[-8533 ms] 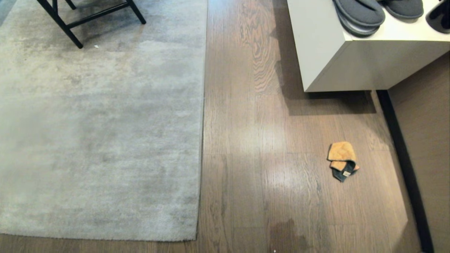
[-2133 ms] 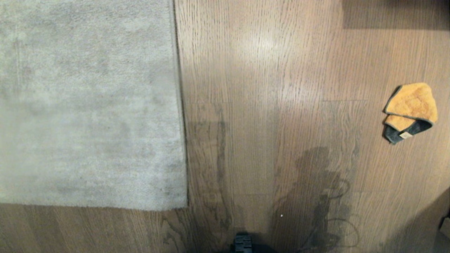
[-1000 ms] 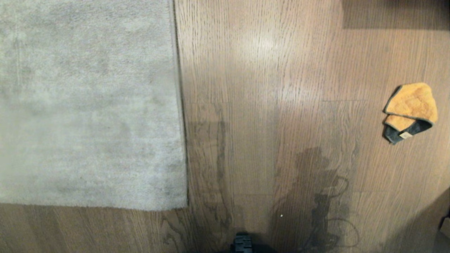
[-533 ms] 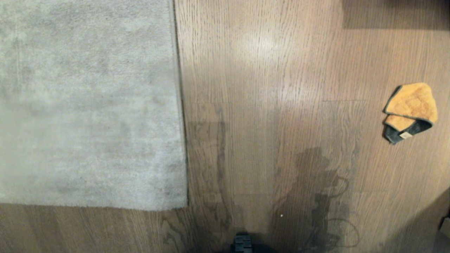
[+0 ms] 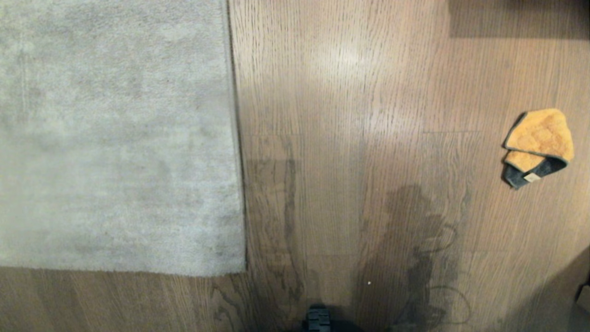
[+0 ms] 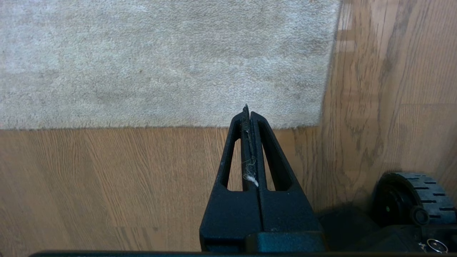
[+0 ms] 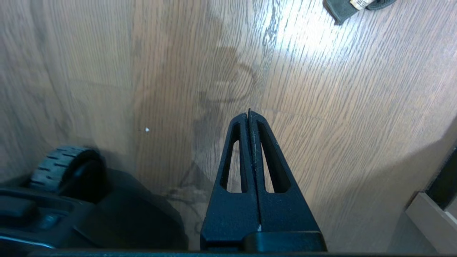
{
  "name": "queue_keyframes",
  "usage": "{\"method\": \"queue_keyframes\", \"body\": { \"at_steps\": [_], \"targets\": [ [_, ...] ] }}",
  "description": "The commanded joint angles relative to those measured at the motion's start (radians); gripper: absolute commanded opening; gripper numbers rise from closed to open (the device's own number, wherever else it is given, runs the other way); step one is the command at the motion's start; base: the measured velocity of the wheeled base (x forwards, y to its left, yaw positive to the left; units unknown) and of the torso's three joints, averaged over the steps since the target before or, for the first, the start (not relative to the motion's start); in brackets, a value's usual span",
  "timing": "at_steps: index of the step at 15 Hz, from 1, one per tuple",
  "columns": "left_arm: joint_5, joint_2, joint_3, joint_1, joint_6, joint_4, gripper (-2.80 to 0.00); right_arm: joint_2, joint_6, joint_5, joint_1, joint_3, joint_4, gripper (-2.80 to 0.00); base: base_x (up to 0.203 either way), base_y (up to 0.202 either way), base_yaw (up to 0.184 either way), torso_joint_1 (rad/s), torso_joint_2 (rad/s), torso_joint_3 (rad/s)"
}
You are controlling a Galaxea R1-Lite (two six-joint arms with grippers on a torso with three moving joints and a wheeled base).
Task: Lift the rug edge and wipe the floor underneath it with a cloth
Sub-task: Pick up the rag
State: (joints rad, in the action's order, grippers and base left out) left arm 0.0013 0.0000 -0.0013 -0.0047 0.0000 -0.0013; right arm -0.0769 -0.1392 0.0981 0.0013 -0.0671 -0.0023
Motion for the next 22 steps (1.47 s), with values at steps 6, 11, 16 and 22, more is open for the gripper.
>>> {"method": "queue_keyframes", "body": {
  "at_steps": [6,11,16,22],
  "targets": [
    [0.0,0.0,0.0,0.0,0.0,0.0,-2.8,-0.262,0.003,0.002,0.026,-0.051,-0.105,-2.8,0.0,0.0,0.0,0.0,0.0,0.0],
    [0.0,0.0,0.001,0.0,0.0,0.0,-2.8,-0.396,0.003,0.002,0.028,-0.08,-0.162,-2.8,0.0,0.0,0.0,0.0,0.0,0.0],
    [0.0,0.0,0.001,0.0,0.0,0.0,-2.8,-0.486,0.022,0.002,0.028,-0.1,-0.164,-2.8,0.0,0.0,0.0,0.0,0.0,0.0],
    [0.0,0.0,0.001,0.0,0.0,0.0,-2.8,-0.731,0.088,0.002,0.026,-0.116,-0.294,-2.8,0.0,0.0,0.0,0.0,0.0,0.0]
  ]
}}
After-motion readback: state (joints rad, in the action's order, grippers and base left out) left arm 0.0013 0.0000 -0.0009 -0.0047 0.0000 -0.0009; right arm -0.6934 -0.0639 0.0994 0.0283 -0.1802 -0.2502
